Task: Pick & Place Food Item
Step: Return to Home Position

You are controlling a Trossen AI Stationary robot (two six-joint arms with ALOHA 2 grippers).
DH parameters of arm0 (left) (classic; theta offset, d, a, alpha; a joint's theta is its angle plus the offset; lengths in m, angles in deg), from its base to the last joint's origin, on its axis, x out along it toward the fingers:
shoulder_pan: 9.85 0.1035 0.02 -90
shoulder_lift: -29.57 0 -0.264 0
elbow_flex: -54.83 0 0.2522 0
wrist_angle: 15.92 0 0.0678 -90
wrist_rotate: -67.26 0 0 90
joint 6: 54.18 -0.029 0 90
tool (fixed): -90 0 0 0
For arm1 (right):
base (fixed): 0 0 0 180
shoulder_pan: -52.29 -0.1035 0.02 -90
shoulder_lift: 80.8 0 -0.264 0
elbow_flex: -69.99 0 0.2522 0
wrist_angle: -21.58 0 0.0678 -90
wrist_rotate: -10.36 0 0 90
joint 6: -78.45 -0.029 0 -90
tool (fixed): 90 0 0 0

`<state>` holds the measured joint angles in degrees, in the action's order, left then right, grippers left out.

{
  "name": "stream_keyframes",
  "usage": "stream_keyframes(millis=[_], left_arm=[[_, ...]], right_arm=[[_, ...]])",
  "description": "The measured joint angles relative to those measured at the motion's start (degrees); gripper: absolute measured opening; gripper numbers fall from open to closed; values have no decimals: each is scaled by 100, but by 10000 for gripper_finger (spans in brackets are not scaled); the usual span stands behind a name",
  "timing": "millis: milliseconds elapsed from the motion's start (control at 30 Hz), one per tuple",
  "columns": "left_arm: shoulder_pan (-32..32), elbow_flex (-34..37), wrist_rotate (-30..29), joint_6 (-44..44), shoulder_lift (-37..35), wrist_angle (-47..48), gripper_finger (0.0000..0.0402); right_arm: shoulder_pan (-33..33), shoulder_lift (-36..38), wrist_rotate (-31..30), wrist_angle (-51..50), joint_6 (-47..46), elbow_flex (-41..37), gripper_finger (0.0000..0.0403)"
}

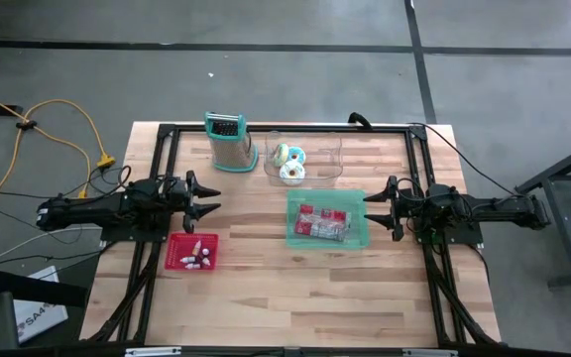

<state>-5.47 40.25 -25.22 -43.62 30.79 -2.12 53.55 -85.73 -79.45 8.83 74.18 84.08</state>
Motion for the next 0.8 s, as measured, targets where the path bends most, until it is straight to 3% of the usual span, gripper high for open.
stream_keyframes(millis=[800], left_arm=[[0, 2, -24, -47, 0, -27, 179]], right_arm=[[-2, 0, -1, 2, 0, -1, 223]])
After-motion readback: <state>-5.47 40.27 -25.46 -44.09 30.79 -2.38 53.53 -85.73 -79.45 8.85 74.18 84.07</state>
